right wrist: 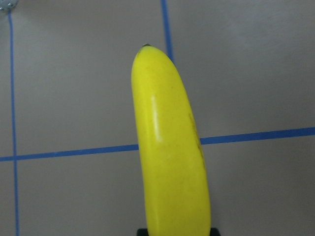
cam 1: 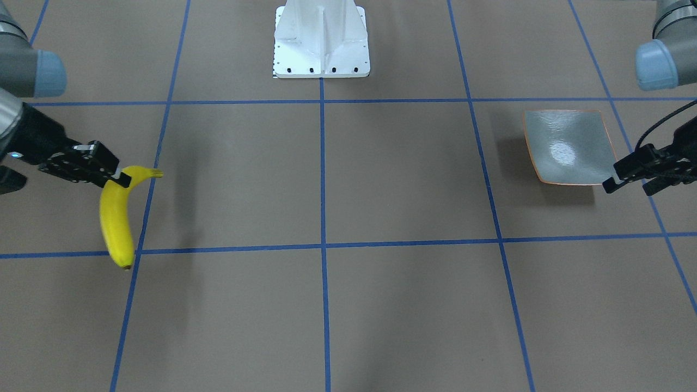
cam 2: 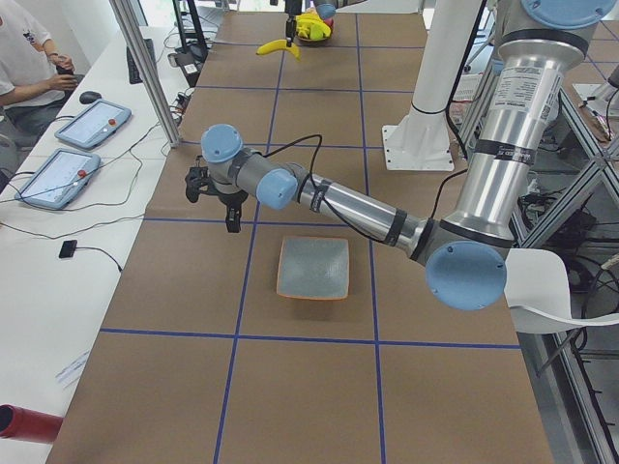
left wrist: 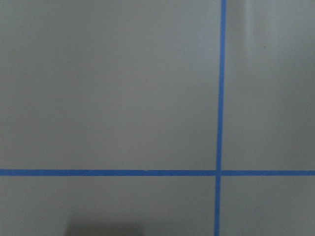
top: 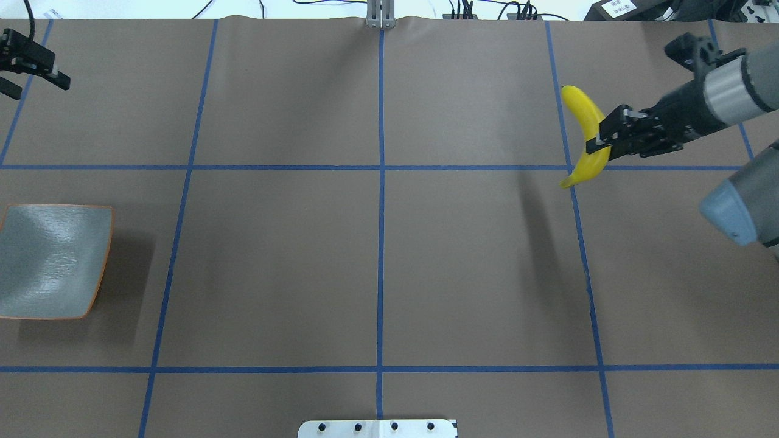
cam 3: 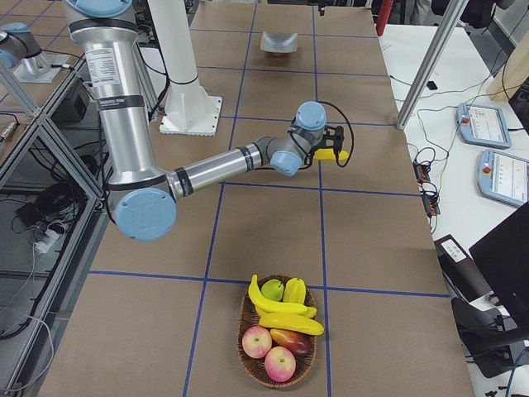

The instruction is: Transfer all bananas from basket to plate

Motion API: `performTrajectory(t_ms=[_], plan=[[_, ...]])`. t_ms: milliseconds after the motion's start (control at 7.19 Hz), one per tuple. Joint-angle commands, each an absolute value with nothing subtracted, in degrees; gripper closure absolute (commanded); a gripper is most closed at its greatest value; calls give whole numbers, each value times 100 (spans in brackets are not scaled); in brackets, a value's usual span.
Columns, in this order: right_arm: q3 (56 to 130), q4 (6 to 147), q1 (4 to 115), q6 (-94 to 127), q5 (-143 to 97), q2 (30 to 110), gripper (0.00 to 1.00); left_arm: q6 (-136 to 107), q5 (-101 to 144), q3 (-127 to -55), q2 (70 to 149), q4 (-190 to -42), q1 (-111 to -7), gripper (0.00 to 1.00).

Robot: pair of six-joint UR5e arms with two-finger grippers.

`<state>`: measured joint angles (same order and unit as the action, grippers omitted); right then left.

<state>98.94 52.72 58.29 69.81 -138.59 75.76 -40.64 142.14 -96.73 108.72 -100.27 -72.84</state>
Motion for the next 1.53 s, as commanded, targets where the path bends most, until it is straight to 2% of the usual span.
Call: performTrajectory(t_ms=[0,417,834,1112,1390], plan=[[9870,5273,5266,7828,-13781,6701,100,-5731,14247,-9677,11607,-10325,-6465,1],[9913,5852,4940,7998,-13474,5960,100,-7397,14195,-9633,12609,-10424,-5724,2],[10107,5854,4764,8304,-13395,5959,100,-8066,14107,-8714,13908,-10572,-5275,2],[10256,5854,4702,8314,-13395,5950,100,-8618,13504,-8071,14272,-11667,-4872,2],[10292,5836,4685,8314,-13395,5950,100,-9226,13210,-7849,14344,-12346,-4755,3]])
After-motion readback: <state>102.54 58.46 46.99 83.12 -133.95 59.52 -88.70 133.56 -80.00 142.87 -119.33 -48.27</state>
